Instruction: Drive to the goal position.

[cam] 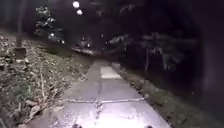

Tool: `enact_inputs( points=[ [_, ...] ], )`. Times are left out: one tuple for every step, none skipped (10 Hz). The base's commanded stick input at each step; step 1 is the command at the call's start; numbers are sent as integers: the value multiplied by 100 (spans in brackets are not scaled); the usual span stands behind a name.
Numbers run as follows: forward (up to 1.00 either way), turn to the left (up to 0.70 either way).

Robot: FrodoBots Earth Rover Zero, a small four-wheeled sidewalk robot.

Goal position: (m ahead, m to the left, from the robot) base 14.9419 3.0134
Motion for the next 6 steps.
enact_inputs(
  points=[
    [45,27],
    [45,22],
    [45,1],
    [45,0],
    [45,0],
    [45,0]
  ],
)
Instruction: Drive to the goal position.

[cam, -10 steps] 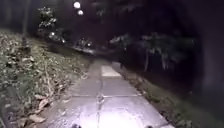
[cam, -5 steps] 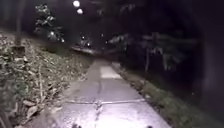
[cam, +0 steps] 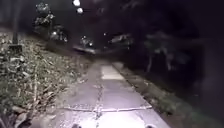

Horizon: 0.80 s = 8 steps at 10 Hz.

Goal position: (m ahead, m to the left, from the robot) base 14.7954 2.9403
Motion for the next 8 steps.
enact_inputs(
  points=[
    [45,0],
    [45,0],
    [45,0],
    [45,0],
    [45,0],
    [45,0],
    [45,0],
    [45,0]
  ],
)
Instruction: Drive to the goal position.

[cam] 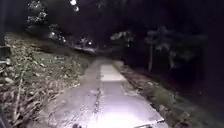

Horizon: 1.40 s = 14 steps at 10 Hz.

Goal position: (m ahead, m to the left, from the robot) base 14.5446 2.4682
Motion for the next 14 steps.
enact_inputs(
  points=[
    [45,0],
    [45,0],
    [45,0],
    [45,27],
    [45,27],
    [45,27],
    [45,27],
    [45,27],
    [45,23],
    [45,14],
    [45,4],
    [45,0],
    [45,0],
    [45,0]
  ],
)
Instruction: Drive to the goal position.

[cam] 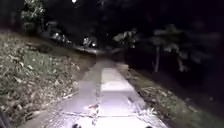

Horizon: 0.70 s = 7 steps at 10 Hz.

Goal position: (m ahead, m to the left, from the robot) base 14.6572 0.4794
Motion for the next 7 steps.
enact_inputs(
  points=[
    [45,0],
    [45,0],
    [45,0],
    [45,0],
    [45,0],
    [45,0],
    [45,0]
  ],
)
